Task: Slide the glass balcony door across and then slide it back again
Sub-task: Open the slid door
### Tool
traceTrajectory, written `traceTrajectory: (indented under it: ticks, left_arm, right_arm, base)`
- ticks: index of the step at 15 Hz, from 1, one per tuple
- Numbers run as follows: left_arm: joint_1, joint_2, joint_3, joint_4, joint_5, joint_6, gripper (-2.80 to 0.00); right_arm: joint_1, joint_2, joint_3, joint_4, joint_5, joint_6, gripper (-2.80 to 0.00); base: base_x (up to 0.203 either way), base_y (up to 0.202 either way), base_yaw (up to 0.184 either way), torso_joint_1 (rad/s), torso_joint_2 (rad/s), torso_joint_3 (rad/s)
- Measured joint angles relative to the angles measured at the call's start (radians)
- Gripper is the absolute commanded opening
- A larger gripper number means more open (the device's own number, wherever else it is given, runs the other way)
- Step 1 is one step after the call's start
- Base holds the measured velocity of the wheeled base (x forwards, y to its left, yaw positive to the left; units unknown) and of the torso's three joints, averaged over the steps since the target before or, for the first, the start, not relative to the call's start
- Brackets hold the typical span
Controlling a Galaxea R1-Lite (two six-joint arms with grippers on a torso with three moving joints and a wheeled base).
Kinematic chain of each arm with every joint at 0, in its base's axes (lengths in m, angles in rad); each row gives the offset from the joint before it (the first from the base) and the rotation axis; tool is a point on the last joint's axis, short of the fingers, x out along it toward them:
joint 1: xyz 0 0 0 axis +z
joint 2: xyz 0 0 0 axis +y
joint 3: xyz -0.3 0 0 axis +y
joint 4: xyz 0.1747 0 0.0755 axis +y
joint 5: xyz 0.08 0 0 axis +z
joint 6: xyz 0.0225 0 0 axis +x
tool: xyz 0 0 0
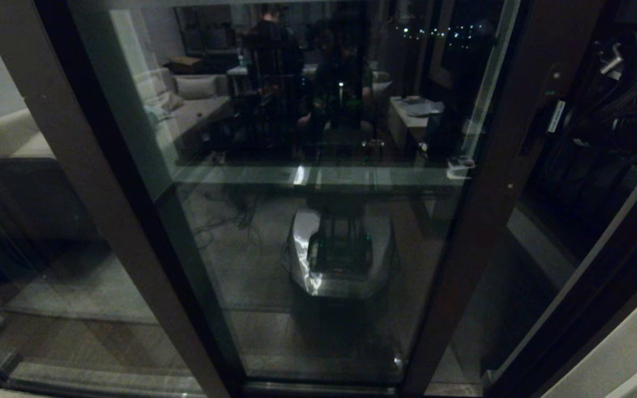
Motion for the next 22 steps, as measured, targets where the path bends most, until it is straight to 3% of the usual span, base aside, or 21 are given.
traceTrajectory:
  ticks: [16, 22]
  left_arm:
    - [0.0, 0.0, 0.0, 0.001, 0.0, -0.001, -2.8]
    - [0.0, 0.0, 0.0, 0.0, 0.0, 0.0, -2.8]
  right_arm:
    - [0.152, -0.02, 0.0, 0.002, -0.035, -0.001, -2.8]
    - [0.211, 0.013, -0.018, 0.002, -0.097, -0.002, -2.8]
  base:
    - [0.0, 0.0, 0.0, 0.0, 0.0, 0.0]
    - [0.0, 0.0, 0.0, 0.0, 0.0, 0.0]
